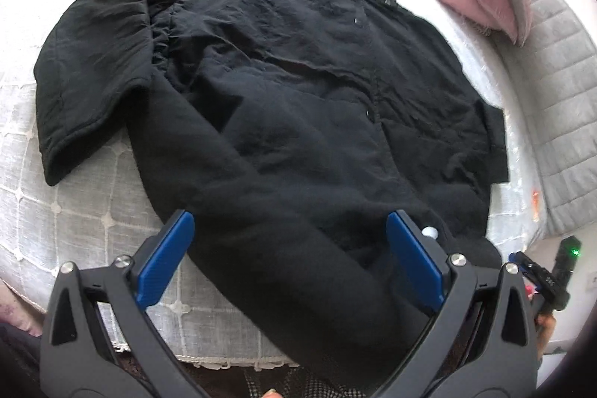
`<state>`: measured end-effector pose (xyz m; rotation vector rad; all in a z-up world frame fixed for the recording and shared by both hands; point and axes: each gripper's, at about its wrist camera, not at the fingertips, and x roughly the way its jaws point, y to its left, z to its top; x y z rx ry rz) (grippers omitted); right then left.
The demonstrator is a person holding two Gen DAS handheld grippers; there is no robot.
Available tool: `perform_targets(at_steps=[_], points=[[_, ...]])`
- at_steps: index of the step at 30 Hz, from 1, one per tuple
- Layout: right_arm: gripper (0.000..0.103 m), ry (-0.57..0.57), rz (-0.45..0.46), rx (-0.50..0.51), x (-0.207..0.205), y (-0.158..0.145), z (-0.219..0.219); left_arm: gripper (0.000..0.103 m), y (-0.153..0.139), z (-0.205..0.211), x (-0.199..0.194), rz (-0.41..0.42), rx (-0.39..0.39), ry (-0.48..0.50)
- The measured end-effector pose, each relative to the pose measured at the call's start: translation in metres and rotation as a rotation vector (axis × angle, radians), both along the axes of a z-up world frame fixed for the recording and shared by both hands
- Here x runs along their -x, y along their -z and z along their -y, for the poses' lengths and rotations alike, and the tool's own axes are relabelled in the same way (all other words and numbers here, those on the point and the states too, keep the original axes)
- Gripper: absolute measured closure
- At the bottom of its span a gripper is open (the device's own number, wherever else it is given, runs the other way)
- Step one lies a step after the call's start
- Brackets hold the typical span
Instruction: Fold large clothes
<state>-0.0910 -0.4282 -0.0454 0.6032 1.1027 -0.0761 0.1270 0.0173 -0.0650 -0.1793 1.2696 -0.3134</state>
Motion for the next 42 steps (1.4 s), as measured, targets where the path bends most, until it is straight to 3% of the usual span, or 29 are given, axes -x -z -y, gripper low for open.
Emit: perform_targets(at_steps=[2, 4, 7, 9, 11, 14, 17, 19, 21, 22, 24, 29, 32, 33, 34, 35, 36, 38, 42], points=[[0.028, -0.015, -0.009, -0.011, -0.004, 0.007, -0.008, 0.003, 0.006, 0.01, 0.003, -0.007, -0.037, 0.037], [0.028, -0.022, -0.02, -0.018, -0.009, 0.014, -0.013, 0.018, 0.012, 0.018, 0.014, 0.022, -0.116, 0.094], [0.028, -0.027, -0.034, -0.031, -0.012, 0.025, -0.018, 0.046, 0.017, 0.012, 0.033, 0.053, -0.155, 0.162], [0.028, -0.032, -0.035, -0.03, -0.012, 0.027, -0.021, 0.082, 0.013, -0.01, 0.047, 0.06, -0.107, 0.177], [0.028, -0.036, -0.03, -0.033, -0.011, 0.028, -0.022, 0.091, 0.006, -0.032, 0.058, 0.076, -0.089, 0.168], [0.028, -0.036, -0.002, -0.053, -0.005, 0.026, -0.02, 0.092, -0.006, -0.075, 0.081, 0.1, -0.054, 0.154], [0.027, -0.035, 0.028, -0.087, 0.004, 0.027, -0.016, 0.089, -0.004, -0.122, 0.098, 0.072, -0.01, 0.123], [0.026, -0.034, 0.047, -0.126, 0.01, 0.031, -0.013, 0.069, -0.001, -0.147, 0.105, 0.051, 0.07, 0.084], [0.025, -0.031, 0.074, -0.179, 0.017, 0.036, -0.009, 0.029, -0.001, -0.17, 0.113, 0.061, 0.18, 0.03], [0.024, -0.028, 0.085, -0.199, 0.019, 0.038, -0.008, 0.025, -0.001, -0.177, 0.116, 0.076, 0.214, 0.013], [0.022, -0.021, 0.105, -0.262, 0.026, 0.047, -0.005, 0.022, 0.003, -0.186, 0.118, 0.092, 0.281, -0.011], [0.022, -0.023, 0.101, -0.403, 0.032, 0.079, -0.01, 0.022, 0.031, -0.177, 0.11, -0.028, 0.493, -0.028], [0.024, -0.04, 0.172, -0.512, 0.034, 0.084, -0.018, 0.022, 0.035, -0.16, 0.105, -0.04, 0.53, -0.01], [0.032, -0.047, 0.188, -0.525, 0.034, 0.083, -0.021, 0.028, 0.038, -0.151, 0.103, -0.054, 0.526, 0.004], [0.053, -0.054, 0.199, -0.518, 0.033, 0.08, -0.025, 0.039, 0.042, -0.14, 0.101, -0.077, 0.515, 0.024], [0.068, -0.071, 0.199, -0.493, 0.03, 0.075, -0.031, 0.079, 0.046, -0.132, 0.102, -0.107, 0.488, 0.045], [0.087, -0.079, 0.197, -0.487, 0.028, 0.072, -0.034, 0.095, 0.049, -0.125, 0.102, -0.135, 0.44, 0.049], [0.089, -0.088, 0.217, -0.45, 0.028, 0.052, -0.038, 0.096, 0.037, -0.129, 0.106, -0.096, 0.439, 0.028], [0.096, -0.099, 0.309, -0.357, 0.043, -0.003, -0.033, 0.096, -0.026, -0.169, 0.125, 0.109, 0.475, -0.015]])
